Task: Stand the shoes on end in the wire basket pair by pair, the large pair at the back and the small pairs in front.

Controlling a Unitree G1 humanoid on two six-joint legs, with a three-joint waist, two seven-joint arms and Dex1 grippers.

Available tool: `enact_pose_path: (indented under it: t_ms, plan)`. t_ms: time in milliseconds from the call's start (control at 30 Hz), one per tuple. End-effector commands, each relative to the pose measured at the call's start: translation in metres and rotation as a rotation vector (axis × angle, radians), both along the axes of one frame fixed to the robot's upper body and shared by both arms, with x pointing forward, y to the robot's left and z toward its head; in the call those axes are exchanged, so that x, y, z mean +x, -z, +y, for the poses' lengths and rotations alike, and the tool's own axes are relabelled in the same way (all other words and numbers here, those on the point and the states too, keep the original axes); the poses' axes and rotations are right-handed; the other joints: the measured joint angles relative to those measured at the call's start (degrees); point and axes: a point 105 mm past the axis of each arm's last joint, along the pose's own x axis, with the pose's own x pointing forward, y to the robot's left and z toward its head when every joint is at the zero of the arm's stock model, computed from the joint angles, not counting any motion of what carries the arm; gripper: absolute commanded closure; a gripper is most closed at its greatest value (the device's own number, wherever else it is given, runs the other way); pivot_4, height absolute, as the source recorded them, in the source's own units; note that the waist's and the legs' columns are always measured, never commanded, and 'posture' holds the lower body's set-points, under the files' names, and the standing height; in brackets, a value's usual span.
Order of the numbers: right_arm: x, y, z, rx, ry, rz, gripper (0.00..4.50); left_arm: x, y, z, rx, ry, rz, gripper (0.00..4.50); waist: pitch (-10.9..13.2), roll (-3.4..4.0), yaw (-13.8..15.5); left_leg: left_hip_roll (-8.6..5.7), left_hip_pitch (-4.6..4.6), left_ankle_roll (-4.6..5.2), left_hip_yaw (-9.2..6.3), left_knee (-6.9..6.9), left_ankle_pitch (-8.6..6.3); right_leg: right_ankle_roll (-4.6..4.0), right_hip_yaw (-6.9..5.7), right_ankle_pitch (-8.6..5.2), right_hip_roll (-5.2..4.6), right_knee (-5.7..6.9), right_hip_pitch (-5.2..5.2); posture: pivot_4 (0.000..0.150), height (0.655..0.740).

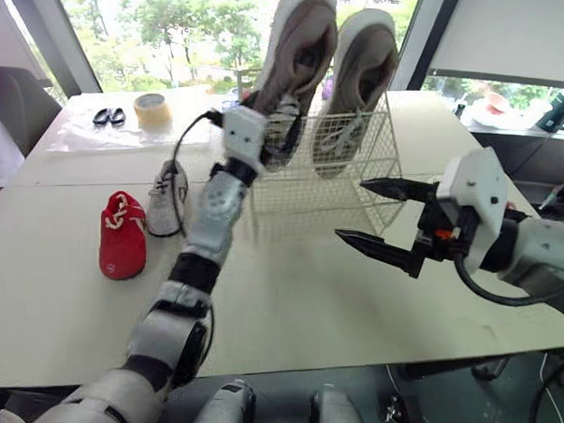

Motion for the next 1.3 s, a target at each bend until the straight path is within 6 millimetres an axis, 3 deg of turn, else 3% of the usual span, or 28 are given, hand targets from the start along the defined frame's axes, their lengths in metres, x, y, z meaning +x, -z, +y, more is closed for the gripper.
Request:
enact_pose_path:
  t_ms: [33,200,367,467,600,900,1300]
  plan:
    - [-0.001,-0.011,-0.007,0.003,0.014,-0.047,0.37,-0.027,-0.035,0.023,-0.068,0.099,0.021,0.06,0.0,0.00,-0.1,-0.01,0.00,0.00,0.00,0.00,0.00,0.00,0.00,0.00,-0.01,0.00,0.00,0.150,0.7400]
    - [0.015,-0.019,-0.037,0.039,0.152,-0.062,0.37,-0.056,-0.038,0.031,-0.071,0.324,0.213,0.06,0.0,0.00,0.5,-0.03,-0.01,0.02,-0.02,0.06,-0.01,0.00,-0.01,0.00,-0.04,-0.05,0.07,0.150,0.7400]
    - [0.052,-0.015,-0.124,0.065,0.562,-0.061,0.37,-0.093,-0.040,0.032,-0.076,0.663,0.416,0.06,0.0,0.00,1.2,-0.04,0.01,0.03,-0.01,0.09,-0.02,0.00,-0.01,0.00,-0.04,-0.07,0.11,0.150,0.7400]
    - [0.066,0.003,-0.165,0.087,0.740,-0.012,0.37,-0.107,-0.038,0.032,-0.032,0.767,0.472,0.06,0.0,0.02,1.0,-0.03,0.01,0.02,0.00,0.08,-0.02,-0.01,0.00,0.00,-0.03,-0.06,0.09,0.150,0.7400]
    - [0.079,0.035,-0.202,0.062,0.908,0.051,0.37,-0.116,-0.034,0.028,0.025,0.825,0.506,0.06,0.0,0.02,1.0,-0.02,0.02,0.01,0.03,0.04,-0.01,-0.02,0.04,-0.01,-0.02,-0.07,0.07,0.150,0.7400]
    - [0.087,0.087,-0.230,0.075,1.007,0.161,0.37,-0.121,-0.026,0.020,0.050,0.840,0.519,0.06,0.0,0.07,1.0,-0.02,0.02,-0.01,0.07,0.00,0.00,-0.02,0.10,-0.01,-0.04,-0.09,0.06,0.150,0.7400]
    - [0.107,0.117,-0.238,0.109,1.003,0.213,0.37,-0.122,-0.024,0.020,0.057,0.834,0.528,0.06,0.1,0.12,0.7,-0.02,0.02,-0.17,0.08,-0.01,0.09,-0.02,0.10,-0.01,-0.04,-0.12,0.07,0.150,0.7400]
